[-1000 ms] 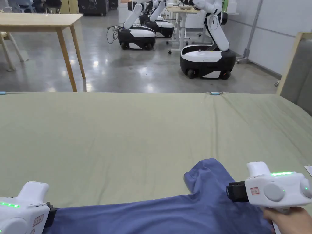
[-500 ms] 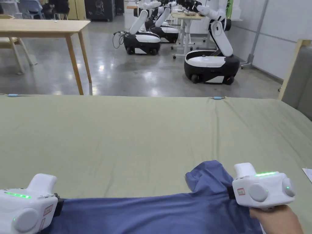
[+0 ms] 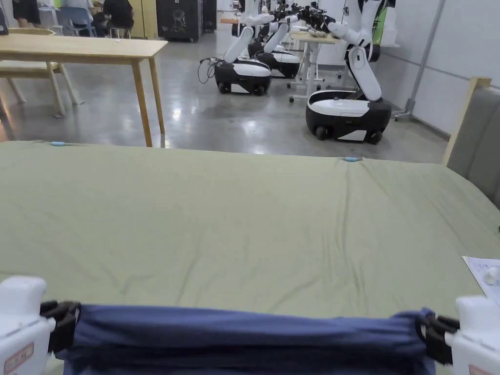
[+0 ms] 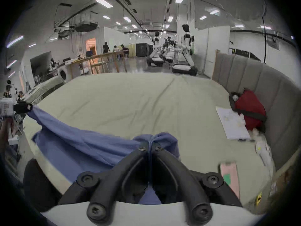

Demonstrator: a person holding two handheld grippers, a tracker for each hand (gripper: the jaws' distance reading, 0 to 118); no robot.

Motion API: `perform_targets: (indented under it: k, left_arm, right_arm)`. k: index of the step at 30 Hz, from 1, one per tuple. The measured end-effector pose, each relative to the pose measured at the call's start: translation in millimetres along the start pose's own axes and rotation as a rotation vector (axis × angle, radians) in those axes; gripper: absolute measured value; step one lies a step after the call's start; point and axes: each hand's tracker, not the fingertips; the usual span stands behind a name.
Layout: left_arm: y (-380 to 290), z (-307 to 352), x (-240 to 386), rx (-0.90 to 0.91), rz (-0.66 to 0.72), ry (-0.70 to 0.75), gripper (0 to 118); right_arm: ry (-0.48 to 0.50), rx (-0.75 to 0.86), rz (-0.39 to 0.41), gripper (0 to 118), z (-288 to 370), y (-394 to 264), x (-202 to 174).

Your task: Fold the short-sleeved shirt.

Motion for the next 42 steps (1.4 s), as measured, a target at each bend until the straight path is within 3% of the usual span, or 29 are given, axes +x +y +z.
perform_targets:
  k: [6, 7, 8, 9, 10, 11, 12, 16, 20, 22, 23, 24, 25, 26, 30, 33, 34, 35, 36, 37, 40, 42]
  left_arm:
    - [-79.1, -12.8, -6.3, -0.206, 0.082, 0.018, 5]
    - [-83.7, -13.8, -3.1, -0.2, 0.07, 0.021, 11]
    - [-86.4, -15.6, -1.7, -0.197, 0.069, 0.028, 29]
    - [-86.1, -16.6, -0.2, -0.182, 0.062, 0.058, 75]
    - [-82.5, -14.8, 3.4, -0.16, 0.053, 0.091, 104]
    - [-77.6, -11.6, 7.7, -0.144, 0.051, 0.109, 114]
    - [-72.3, -5.7, 12.6, -0.102, 0.054, 0.111, 113]
    - [-37.9, 21.7, 49.2, 0.136, 0.058, 0.063, 115]
    - [-16.8, 37.4, 93.0, 0.268, -0.036, 0.071, 114]
    - [-18.9, 36.2, 99.8, 0.304, -0.088, 0.088, 108]
    - [-18.1, 37.6, 105.2, 0.306, -0.095, 0.091, 97]
    - [-17.8, 38.6, 108.7, 0.312, -0.098, 0.079, 64]
    - [-21.3, 36.4, 109.4, 0.298, -0.116, 0.037, 14]
    - [-18.2, 32.3, 108.7, 0.244, -0.118, 0.053, 0]
    - [-25.3, 34.1, 86.4, 0.253, -0.059, 0.027, 0]
    - [-34.9, 37.4, 46.4, 0.204, 0.068, 0.024, 0]
    - [-40.5, 36.8, 28.6, 0.176, 0.12, 0.013, 10]
    - [-46.7, 35.5, 11.5, 0.148, 0.171, -0.005, 30]
    - [-55.4, 32.5, -9.8, 0.107, 0.244, -0.027, 83]
    - [-62.8, 31.7, -24.0, 0.073, 0.313, -0.041, 115]
    - [-89.8, 23.4, -81.3, 0.03, 0.478, -0.148, 118]
    - [-112.5, 0.6, -115.2, -0.062, 0.664, -0.23, 118]
  right_arm:
    - [-0.023, -0.128, -0.031, 4, -2.3, -75.7, -12.1]
    - [-0.025, -0.126, -0.021, 4, -1.3, -72.0, -11.2]
    - [-0.027, -0.099, -0.023, 7, 1.1, -65.6, -8.5]
    - [-0.029, -0.059, -0.024, 25, 5.7, -59.8, -8.5]
    - [-0.018, -0.04, -0.021, 50, 10.9, -53.0, -9.0]
    - [-0.031, -0.042, -0.01, 78, 17.0, -43.3, -13.4]
    - [-0.053, -0.021, 0.008, 98, 23.7, -34.8, -18.5]
    - [0.017, 0.197, 0.004, 99, 62.5, -3.4, -58.7]
    - [0.041, 0.38, 0.026, 99, 84.5, 12.1, -105.4]
    - [0.024, 0.425, 0.043, 97, 88.2, 10.3, -122.9]
    - [0.013, 0.446, 0.056, 84, 87.5, 7.4, -129.6]
    - [0.007, 0.447, 0.066, 43, 84.9, 5.6, -135.6]
    - [-0.006, 0.427, 0.085, 6, 80.6, 6.4, -141.3]
    - [-0.018, 0.408, 0.118, 1, 75.9, 6.1, -145.8]
    - [0.037, 0.382, 0.091, 1, 71.4, 3.0, -147.3]
    - [0.042, 0.37, 0.082, 1, 71.9, 0.4, -146.2]
    - [0.048, 0.365, 0.077, 1, 71.1, -1.5, -146.0]
    - [0.052, 0.358, 0.074, 1, 70.2, -3.1, -146.3]
    - [0.055, 0.348, 0.074, 1, 70.4, -4.5, -147.4]
    - [0.056, 0.34, 0.073, 1, 69.3, -6.2, -148.5]
    - [0.066, 0.327, 0.05, 1, 69.3, -10.8, -153.7]
    - [0.074, 0.324, 0.024, 1, 68.6, -13.5, -157.8]
